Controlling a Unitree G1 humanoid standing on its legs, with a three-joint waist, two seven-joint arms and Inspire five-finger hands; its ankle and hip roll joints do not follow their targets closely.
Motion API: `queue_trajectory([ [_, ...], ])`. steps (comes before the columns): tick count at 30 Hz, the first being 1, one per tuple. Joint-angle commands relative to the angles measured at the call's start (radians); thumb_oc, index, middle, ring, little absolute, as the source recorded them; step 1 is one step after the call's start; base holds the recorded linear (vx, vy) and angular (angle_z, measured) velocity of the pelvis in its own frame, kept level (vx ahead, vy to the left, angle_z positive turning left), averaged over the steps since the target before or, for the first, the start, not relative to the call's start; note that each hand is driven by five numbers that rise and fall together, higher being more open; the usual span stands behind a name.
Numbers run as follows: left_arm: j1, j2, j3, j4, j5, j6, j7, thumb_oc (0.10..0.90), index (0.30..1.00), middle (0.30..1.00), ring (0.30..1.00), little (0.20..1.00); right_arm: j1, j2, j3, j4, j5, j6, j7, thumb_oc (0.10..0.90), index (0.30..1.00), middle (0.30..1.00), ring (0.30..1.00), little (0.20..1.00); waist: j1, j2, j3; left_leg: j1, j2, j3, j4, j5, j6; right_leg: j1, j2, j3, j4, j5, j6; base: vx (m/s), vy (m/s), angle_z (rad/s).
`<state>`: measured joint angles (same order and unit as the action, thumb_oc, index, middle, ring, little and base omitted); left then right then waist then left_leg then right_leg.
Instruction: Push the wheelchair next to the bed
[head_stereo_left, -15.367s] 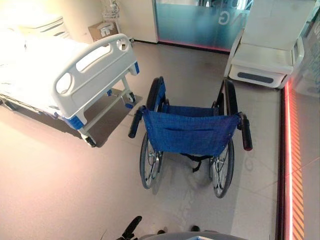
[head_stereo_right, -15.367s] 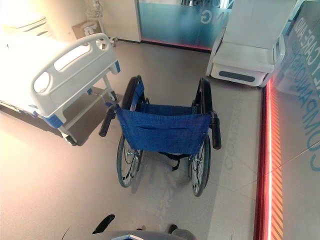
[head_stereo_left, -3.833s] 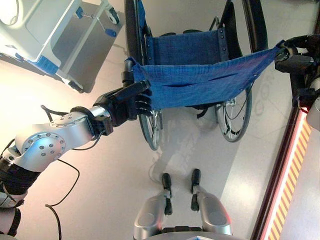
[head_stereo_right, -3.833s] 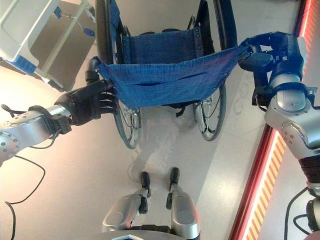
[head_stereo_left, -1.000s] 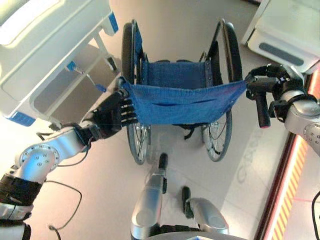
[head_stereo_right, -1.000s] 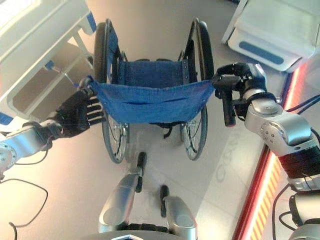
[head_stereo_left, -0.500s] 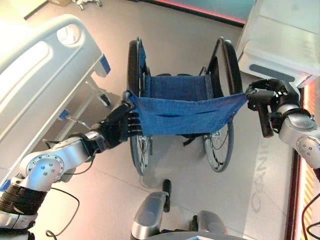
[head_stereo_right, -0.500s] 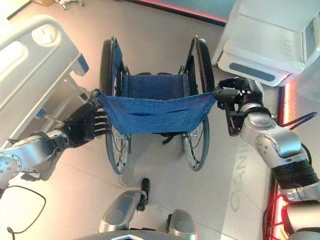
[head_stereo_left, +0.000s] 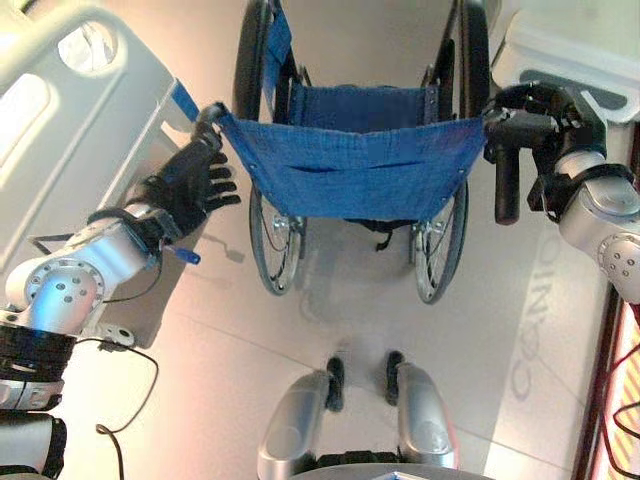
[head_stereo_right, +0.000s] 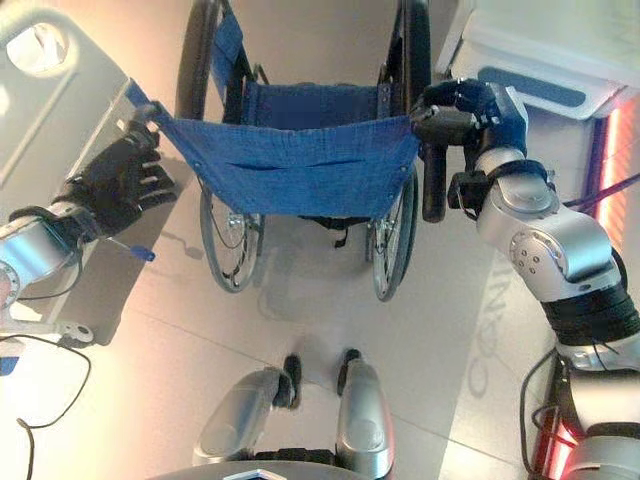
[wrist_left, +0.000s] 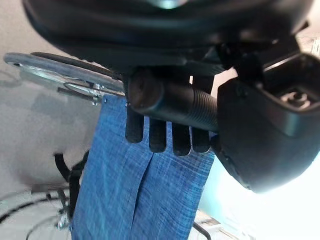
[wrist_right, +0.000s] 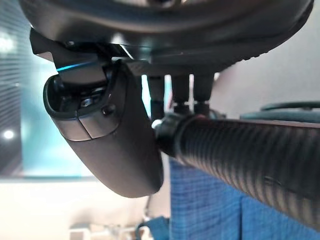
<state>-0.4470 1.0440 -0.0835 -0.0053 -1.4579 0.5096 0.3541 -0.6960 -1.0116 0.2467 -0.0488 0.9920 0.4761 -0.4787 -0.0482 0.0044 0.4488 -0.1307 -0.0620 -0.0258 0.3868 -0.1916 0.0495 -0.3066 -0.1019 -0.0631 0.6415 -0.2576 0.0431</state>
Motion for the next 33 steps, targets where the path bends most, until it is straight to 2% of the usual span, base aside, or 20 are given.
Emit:
queue_trajectory([
  [1, -0.048, 0.016, 0.079, -0.147, -0.063, -0.128, -0.065, 0.4, 0.3, 0.3, 0.3, 0.3, -0.049, 0.01, -0.024, -0.084, 0.026, -0.042, 0.056, 0.4, 0.3, 0.3, 0.3, 0.3, -0.006, -0.047, -0.148, -0.021, 0.044, 0.052, 0.47, 0.187, -0.11, 0.07, -0.008, 0.0, -0.546, 0.412, 0.033, 0.53, -0.227, 0.27],
  [2, -0.016, 0.019, 0.09, -0.176, -0.079, -0.139, -0.047, 0.4, 0.3, 0.3, 0.3, 0.3, -0.042, -0.005, -0.01, -0.099, 0.036, -0.038, 0.058, 0.4, 0.3, 0.3, 0.3, 0.3, -0.012, -0.061, -0.159, -0.042, 0.042, 0.045, 0.578, 0.257, -0.126, 0.085, -0.007, -0.017, -0.548, 0.406, 0.006, 0.39, -0.173, 0.41],
  [4, 0.019, 0.021, 0.11, -0.199, -0.097, -0.143, -0.034, 0.4, 0.3, 0.3, 0.3, 0.3, -0.047, -0.024, 0.02, -0.104, 0.054, -0.048, 0.058, 0.4, 0.3, 0.3, 0.3, 0.3, 0.0, -0.07, -0.166, -0.11, 0.013, 0.025, 0.708, 0.298, -0.127, 0.124, 0.015, -0.035, -0.541, 0.376, -0.029, 0.42, -0.167, 0.34],
  [6, 0.027, 0.016, 0.122, -0.199, -0.094, -0.136, -0.032, 0.4, 0.3, 0.3, 0.3, 0.3, -0.052, -0.025, 0.033, -0.103, 0.062, -0.052, 0.055, 0.4, 0.3, 0.3, 0.3, 0.3, 0.017, -0.073, -0.166, -0.145, -0.002, 0.019, 0.655, 0.279, -0.106, 0.155, 0.037, -0.044, -0.537, 0.356, -0.034, 0.47, -0.09, -0.1],
  [7, 0.033, 0.009, 0.129, -0.195, -0.09, -0.136, -0.03, 0.4, 0.3, 0.3, 0.3, 0.3, -0.054, -0.021, 0.043, -0.113, 0.064, -0.048, 0.043, 0.4, 0.3, 0.3, 0.3, 0.3, 0.045, -0.064, -0.158, -0.147, -0.011, 0.013, 0.52, 0.256, -0.085, 0.199, 0.073, -0.041, -0.529, 0.334, -0.03, 0.49, -0.036, 0.27],
  [10, 0.039, 0.011, 0.141, -0.194, -0.088, -0.134, -0.03, 0.4, 0.3, 0.3, 0.3, 0.3, -0.061, -0.013, 0.049, -0.123, 0.06, -0.043, 0.026, 0.4, 0.3, 0.3, 0.3, 0.3, 0.065, -0.064, -0.163, -0.145, -0.02, 0.016, 0.33, 0.269, -0.069, 0.219, 0.094, -0.035, -0.521, 0.313, -0.027, 0.39, -0.009, 0.13],
  [11, 0.049, 0.015, 0.152, -0.189, -0.091, -0.13, -0.047, 0.4, 0.3, 0.3, 0.3, 0.3, -0.073, -0.007, 0.059, -0.119, 0.061, -0.042, 0.011, 0.4, 0.3, 0.3, 0.3, 0.3, 0.088, -0.053, -0.162, -0.144, -0.007, 0.039, 0.156, 0.305, -0.077, 0.26, 0.127, -0.025, -0.519, 0.274, -0.032, 0.54, -0.004, -0.13],
  [12, 0.06, 0.014, 0.158, -0.188, -0.087, -0.128, -0.06, 0.4, 0.3, 0.3, 0.3, 0.3, -0.073, -0.003, 0.066, -0.11, 0.058, -0.05, 0.007, 0.4, 0.3, 0.3, 0.3, 0.3, 0.109, -0.043, -0.159, -0.168, 0.001, 0.062, 0.054, 0.357, -0.093, 0.302, 0.156, -0.016, -0.523, 0.245, -0.042, 0.73, -0.01, -0.38],
  [14, 0.097, 0.0, 0.164, -0.193, -0.071, -0.132, -0.078, 0.4, 0.3, 0.3, 0.3, 0.3, -0.043, 0.007, 0.07, -0.093, 0.041, -0.077, 0.019, 0.4, 0.3, 0.3, 0.3, 0.3, 0.144, -0.011, -0.158, -0.238, 0.016, 0.097, -0.119, 0.479, -0.132, 0.37, 0.225, -0.001, -0.526, 0.202, -0.063, 0.66, -0.011, -0.45],
  [15, 0.104, -0.002, 0.165, -0.193, -0.067, -0.132, -0.081, 0.4, 0.3, 0.3, 0.3, 0.3, -0.038, 0.008, 0.07, -0.091, 0.039, -0.081, 0.022, 0.4, 0.3, 0.3, 0.3, 0.3, 0.149, -0.009, -0.157, -0.24, 0.016, 0.102, -0.134, 0.492, -0.136, 0.377, 0.229, 0.001, -0.526, 0.197, -0.065, 0.73, 0.032, -0.57],
  [16, 0.145, -0.014, 0.177, -0.2, -0.051, -0.136, -0.088, 0.4, 0.3, 0.3, 0.3, 0.3, 0.0, 0.015, 0.063, -0.091, 0.025, -0.094, 0.042, 0.4, 0.3, 0.3, 0.3, 0.3, 0.169, 0.012, -0.16, -0.273, 0.024, 0.111, -0.25, 0.545, -0.146, 0.425, 0.265, 0.032, -0.524, 0.17, -0.074, 0.67, 0.048, -0.65],
  [19, 0.195, -0.026, 0.201, -0.209, -0.032, -0.134, -0.1, 0.4, 0.3, 0.3, 0.3, 0.3, 0.048, 0.03, 0.046, -0.096, 0.004, -0.098, 0.067, 0.4, 0.3, 0.3, 0.3, 0.3, 0.192, 0.022, -0.17, -0.263, 0.023, 0.109, -0.341, 0.56, -0.149, 0.476, 0.281, 0.066, -0.497, 0.118, -0.08, 0.64, 0.076, -0.69],
  [21, 0.198, -0.03, 0.213, -0.205, -0.023, -0.122, -0.107, 0.4, 0.3, 0.3, 0.3, 0.3, 0.057, 0.04, 0.044, -0.091, 0.0, -0.099, 0.073, 0.4, 0.3, 0.3, 0.3, 0.3, 0.196, 0.024, -0.183, -0.245, 0.033, 0.125, -0.323, 0.529, -0.137, 0.487, 0.279, 0.068, -0.464, 0.079, -0.083, 0.67, 0.118, -0.82],
  [22, 0.178, -0.033, 0.213, -0.191, -0.012, -0.108, -0.118, 0.4, 0.3, 0.3, 0.3, 0.3, 0.053, 0.068, 0.052, -0.081, -0.004, -0.093, 0.064, 0.4, 0.3, 0.3, 0.3, 0.3, 0.196, 0.022, -0.212, -0.209, 0.04, 0.158, -0.297, 0.449, -0.107, 0.492, 0.275, 0.052, -0.414, 0.025, -0.079, 0.61, 0.131, -0.41],
  [25, 0.162, -0.037, 0.21, -0.183, -0.017, -0.078, -0.108, 0.4, 0.3, 0.3, 0.3, 0.3, 0.082, 0.089, 0.036, -0.084, -0.01, -0.083, 0.062, 0.4, 0.3, 0.3, 0.3, 0.3, 0.203, 0.009, -0.237, -0.219, 0.03, 0.164, -0.197, 0.4, -0.082, 0.503, 0.271, 0.048, -0.344, -0.02, -0.077, 0.63, 0.13, 0.06],
  [26, 0.154, -0.041, 0.216, -0.176, -0.004, -0.034, -0.109, 0.4, 0.3, 0.3, 0.3, 0.3, 0.101, 0.105, 0.025, -0.084, -0.011, -0.072, 0.054, 0.4, 0.3, 0.3, 0.3, 0.3, 0.213, -0.01, -0.256, -0.202, 0.005, 0.164, -0.164, 0.313, -0.036, 0.5, 0.254, 0.028, -0.246, 0.017, -0.047, 0.54, 0.136, -0.18],
  [28, 0.148, -0.035, 0.216, -0.171, 0.005, -0.017, -0.117, 0.4, 0.3, 0.3, 0.3, 0.3, 0.107, 0.11, 0.017, -0.09, -0.011, -0.066, 0.043, 0.4, 0.3, 0.3, 0.3, 0.3, 0.218, -0.022, -0.266, -0.184, -0.015, 0.158, -0.155, 0.28, -0.012, 0.485, 0.242, 0.016, -0.158, 0.066, -0.014, 0.46, 0.135, -0.17],
  [30, 0.14, -0.015, 0.217, -0.177, -0.007, -0.012, -0.127, 0.4, 0.3, 0.3, 0.3, 0.3, 0.109, 0.115, 0.013, -0.101, -0.001, -0.068, 0.021, 0.4, 0.3, 0.3, 0.3, 0.3, 0.225, -0.04, -0.281, -0.156, -0.041, 0.156, -0.162, 0.261, 0.011, 0.441, 0.229, 0.011, 0.0, 0.214, 0.062, 0.46, 0.145, -0.01],
  [32, 0.132, -0.005, 0.22, -0.177, -0.029, -0.014, -0.129, 0.4, 0.3, 0.3, 0.3, 0.3, 0.102, 0.117, 0.02, -0.109, 0.009, -0.064, 0.008, 0.4, 0.3, 0.3, 0.3, 0.3, 0.224, -0.038, -0.286, -0.132, -0.044, 0.16, -0.165, 0.248, 0.022, 0.378, 0.227, -0.002, 0.082, 0.3, 0.096, 0.44, 0.148, 0.1],
  [33, 0.122, 0.003, 0.212, -0.174, -0.05, -0.013, -0.116, 0.4, 0.3, 0.3, 0.3, 0.3, 0.095, 0.129, 0.03, -0.1, -0.003, -0.058, 0.024, 0.4, 0.3, 0.3, 0.3, 0.3, 0.211, -0.029, -0.286, -0.108, -0.045, 0.155, -0.156, 0.233, 0.02, 0.318, 0.194, -0.019, 0.063, 0.277, 0.088, 0.43, 0.133, 0.16],
])
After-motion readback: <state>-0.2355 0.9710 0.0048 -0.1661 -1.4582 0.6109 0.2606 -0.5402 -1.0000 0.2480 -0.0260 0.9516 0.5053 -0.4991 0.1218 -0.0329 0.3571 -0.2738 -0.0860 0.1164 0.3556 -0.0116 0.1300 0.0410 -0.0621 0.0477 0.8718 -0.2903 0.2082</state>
